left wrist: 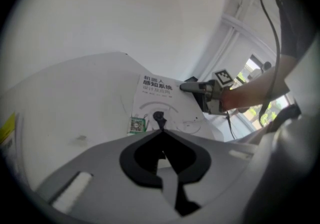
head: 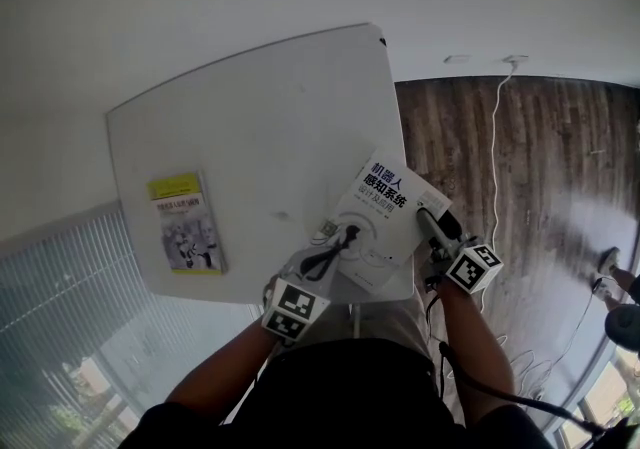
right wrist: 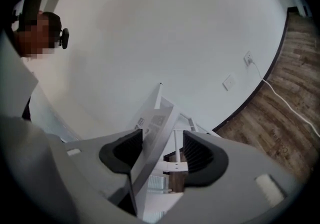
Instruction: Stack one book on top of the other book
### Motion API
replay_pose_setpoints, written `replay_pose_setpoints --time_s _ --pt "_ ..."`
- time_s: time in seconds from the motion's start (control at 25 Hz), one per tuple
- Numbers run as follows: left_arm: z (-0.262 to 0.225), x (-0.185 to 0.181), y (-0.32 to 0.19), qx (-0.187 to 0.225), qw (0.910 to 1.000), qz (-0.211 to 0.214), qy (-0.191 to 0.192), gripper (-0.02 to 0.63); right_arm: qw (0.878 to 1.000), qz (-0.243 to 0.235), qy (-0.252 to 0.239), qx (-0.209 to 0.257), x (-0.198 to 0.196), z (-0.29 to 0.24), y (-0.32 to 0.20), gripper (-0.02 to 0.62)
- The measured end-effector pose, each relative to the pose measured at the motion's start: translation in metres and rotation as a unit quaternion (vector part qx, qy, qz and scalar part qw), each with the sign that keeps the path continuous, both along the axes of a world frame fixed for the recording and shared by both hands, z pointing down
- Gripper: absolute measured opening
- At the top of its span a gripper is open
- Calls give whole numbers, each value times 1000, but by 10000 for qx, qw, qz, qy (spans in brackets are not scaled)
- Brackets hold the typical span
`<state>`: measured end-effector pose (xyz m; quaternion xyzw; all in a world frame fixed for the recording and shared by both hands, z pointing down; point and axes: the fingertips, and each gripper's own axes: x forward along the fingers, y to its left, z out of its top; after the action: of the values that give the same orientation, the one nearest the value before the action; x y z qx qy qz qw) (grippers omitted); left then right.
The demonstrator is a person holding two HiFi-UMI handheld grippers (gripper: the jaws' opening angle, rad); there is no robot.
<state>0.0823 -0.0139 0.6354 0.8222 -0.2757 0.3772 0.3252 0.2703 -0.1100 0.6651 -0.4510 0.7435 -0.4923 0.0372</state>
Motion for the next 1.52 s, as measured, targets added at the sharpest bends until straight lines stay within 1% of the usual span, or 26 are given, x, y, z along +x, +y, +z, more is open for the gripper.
replay_pose_setpoints --time_s 0.08,0.12,0.32,0.48,0.64,0.88,1.04,1.12,1.24,1.32,1.36,1.52 --pt "2 -2 1 1 10000 16 -36 6 9998 -83 -40 155 -6 -6 -1 214" --pt "2 -2 1 9 10000 17 -54 5 9997 -95 -36 224 -8 -9 -2 173" --pt "-4 -8 -6 165 9998 -67 -82 6 9992 -12 -4 404 -9 -20 -3 107" --pt "-7 -19 -21 310 9992 -247 -48 6 9979 72 -180 612 -18 -44 -9 72" --pt "-13 -28 -37 437 9979 -483 -33 6 9963 -106 29 848 -16 -47 -4 67" --pt "-11 -44 -54 624 9956 -705 -9 9 9931 -91 0 1170 -20 -69 -3 66" --pt "-11 -48 -67 533 9932 -1021 184 9 9875 -188 22 1563 -22 -88 -2 66" --pt "-10 -50 -69 509 9925 -1087 248 28 9838 -264 0 1773 -27 -105 -2 66" --pt "-10 -53 -67 456 9922 -1106 346 67 9765 -410 -22 2115 -37 -131 2 64" --pt "-10 -54 -66 404 9925 -1066 448 69 9720 -512 -13 2292 -43 -144 6 63" --pt "-11 -53 -65 362 9930 -1000 522 79 9704 -519 -52 2359 -46 -151 6 61" --pt "-8 -42 -60 139 9948 -589 818 158 9668 -578 -84 2489 -51 -162 12 60"
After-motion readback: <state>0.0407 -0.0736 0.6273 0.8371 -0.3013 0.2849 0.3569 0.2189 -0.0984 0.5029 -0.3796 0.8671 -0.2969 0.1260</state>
